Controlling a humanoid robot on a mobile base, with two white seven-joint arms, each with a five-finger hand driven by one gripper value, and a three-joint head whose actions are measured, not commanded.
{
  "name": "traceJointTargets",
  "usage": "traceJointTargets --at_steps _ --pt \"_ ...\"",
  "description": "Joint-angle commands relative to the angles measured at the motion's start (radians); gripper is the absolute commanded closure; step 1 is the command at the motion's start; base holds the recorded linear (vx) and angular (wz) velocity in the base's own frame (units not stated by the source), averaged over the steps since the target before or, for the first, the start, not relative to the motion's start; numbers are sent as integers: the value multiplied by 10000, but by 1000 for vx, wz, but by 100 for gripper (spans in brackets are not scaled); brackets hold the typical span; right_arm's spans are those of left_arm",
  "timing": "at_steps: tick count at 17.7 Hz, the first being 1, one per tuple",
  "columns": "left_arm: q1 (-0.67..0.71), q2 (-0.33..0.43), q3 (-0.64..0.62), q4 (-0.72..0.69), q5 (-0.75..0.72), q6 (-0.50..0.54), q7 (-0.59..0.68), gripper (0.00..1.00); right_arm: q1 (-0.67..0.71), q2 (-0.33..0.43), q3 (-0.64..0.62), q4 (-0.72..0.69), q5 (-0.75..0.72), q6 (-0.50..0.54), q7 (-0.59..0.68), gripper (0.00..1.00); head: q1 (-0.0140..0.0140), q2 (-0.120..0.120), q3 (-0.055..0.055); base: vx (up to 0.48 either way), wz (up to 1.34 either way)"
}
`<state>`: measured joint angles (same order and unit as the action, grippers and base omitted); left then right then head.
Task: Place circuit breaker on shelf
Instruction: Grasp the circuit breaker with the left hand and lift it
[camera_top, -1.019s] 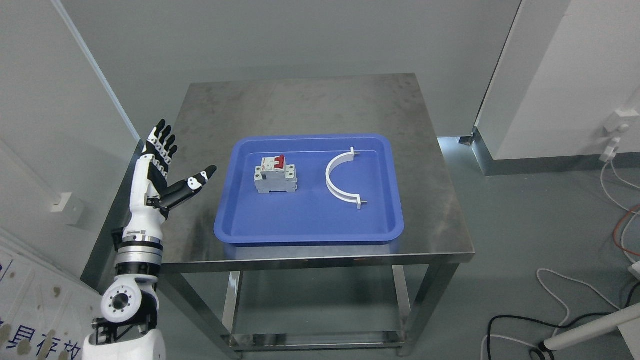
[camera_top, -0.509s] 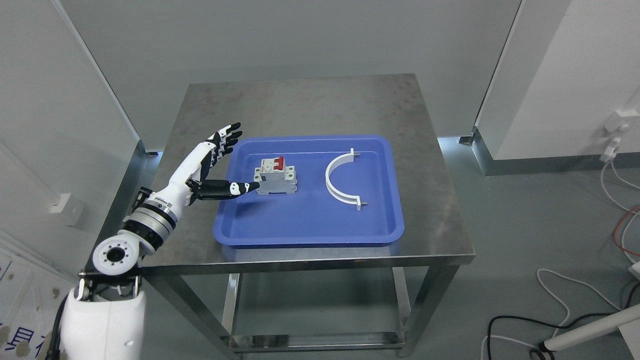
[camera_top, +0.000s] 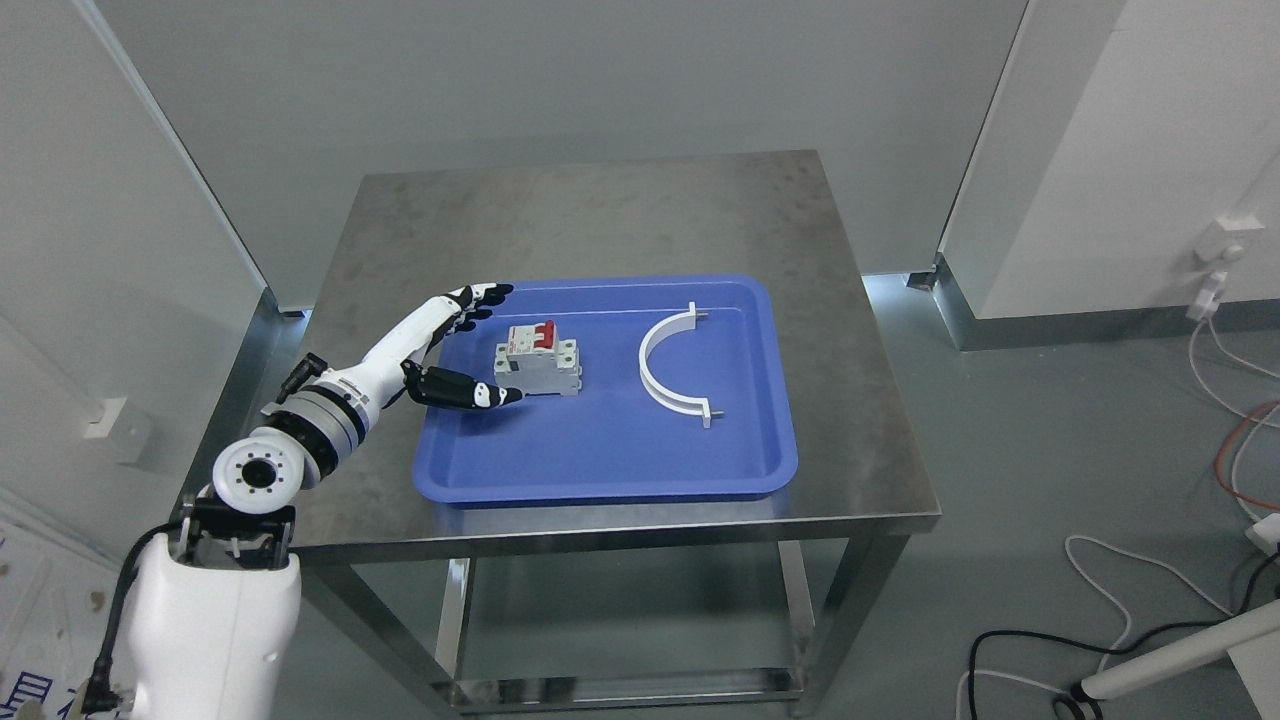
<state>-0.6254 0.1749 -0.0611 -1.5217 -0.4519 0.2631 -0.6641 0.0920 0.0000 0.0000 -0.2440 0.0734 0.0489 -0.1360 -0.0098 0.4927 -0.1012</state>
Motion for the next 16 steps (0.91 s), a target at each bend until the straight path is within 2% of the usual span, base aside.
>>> traceJointTargets --at_steps 1,4,5,8,10,12,14,16 --pt "-66 -137 -539 582 -1032 -23 45 23 0 -175 199 0 3 309 10 0 0 0 0 16 -33" --pt "-36 -261 -478 675 -1110 -115 45 34 0 -175 199 0 3 309 -6 0 0 0 0 22 -35" --pt "-21 -291 -402 675 -1110 -221 45 41 0 -175 199 0 3 294 -6 0 0 0 0 24 -33" --pt "25 -444 179 675 -1095 -1063 -1 69 0 -175 199 0 2 309 -6 0 0 0 0 21 -47" --pt "72 -872 914 675 -1034 -1722 -47 85 0 -175 199 0 3 309 10 0 0 0 0 14 -33" --pt "-35 -1574 1605 614 -972 -1832 -62 86 0 -175 199 0 2 309 -6 0 0 0 0 17 -15" --pt "-478 -1574 2542 309 -348 -1955 105 85 0 -175 199 0 3 309 10 0 0 0 0 23 -29" --pt "-496 -1574 3154 -45 1154 -1971 869 85 0 -175 199 0 3 309 -6 0 0 0 0 28 -53"
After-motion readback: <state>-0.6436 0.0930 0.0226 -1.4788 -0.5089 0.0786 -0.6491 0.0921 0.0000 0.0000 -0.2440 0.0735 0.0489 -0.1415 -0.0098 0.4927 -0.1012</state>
